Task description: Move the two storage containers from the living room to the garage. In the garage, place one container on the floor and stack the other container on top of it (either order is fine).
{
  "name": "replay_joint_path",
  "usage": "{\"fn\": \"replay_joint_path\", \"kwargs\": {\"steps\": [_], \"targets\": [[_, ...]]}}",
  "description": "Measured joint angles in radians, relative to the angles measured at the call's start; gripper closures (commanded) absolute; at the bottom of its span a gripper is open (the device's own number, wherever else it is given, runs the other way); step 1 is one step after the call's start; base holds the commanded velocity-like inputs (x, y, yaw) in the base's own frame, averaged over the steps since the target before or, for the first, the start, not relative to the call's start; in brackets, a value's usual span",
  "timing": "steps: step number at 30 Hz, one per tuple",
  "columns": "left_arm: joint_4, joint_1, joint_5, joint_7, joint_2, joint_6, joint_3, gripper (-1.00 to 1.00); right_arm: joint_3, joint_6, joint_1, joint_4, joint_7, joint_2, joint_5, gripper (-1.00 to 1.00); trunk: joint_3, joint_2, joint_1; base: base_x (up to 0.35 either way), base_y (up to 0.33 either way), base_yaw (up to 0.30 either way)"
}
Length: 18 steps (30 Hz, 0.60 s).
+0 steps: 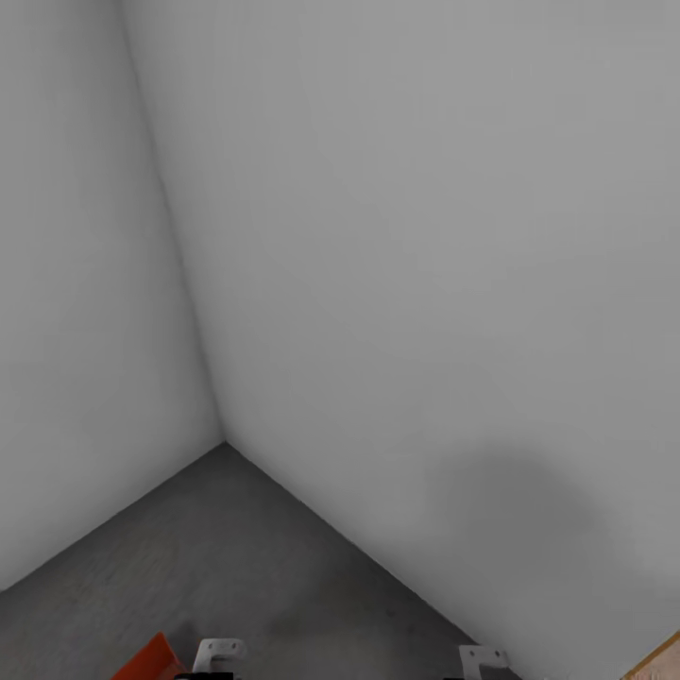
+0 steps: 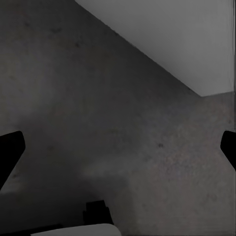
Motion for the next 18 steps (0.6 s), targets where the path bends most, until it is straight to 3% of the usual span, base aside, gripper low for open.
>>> {"fn": "replay_joint_path", "kwargs": {"steps": [6,18], "targets": [[0.000,0.000,0.000,0.000,0.000,0.000,0.000,-1.00,0.000,-0.001,0.002,0.011,0.000,0.000,0.000,-1.00,0.005,0.000,0.000,0.000,0.000,-0.224],[0.000,0.014,0.000,0.000,0.000,0.001,0.000,-1.00,-0.001,-0.009,0.103,0.020,0.015,0.001,-0.002,-1.00,0.014,0.000,0.000,0.000,0.000,-0.224]]}}
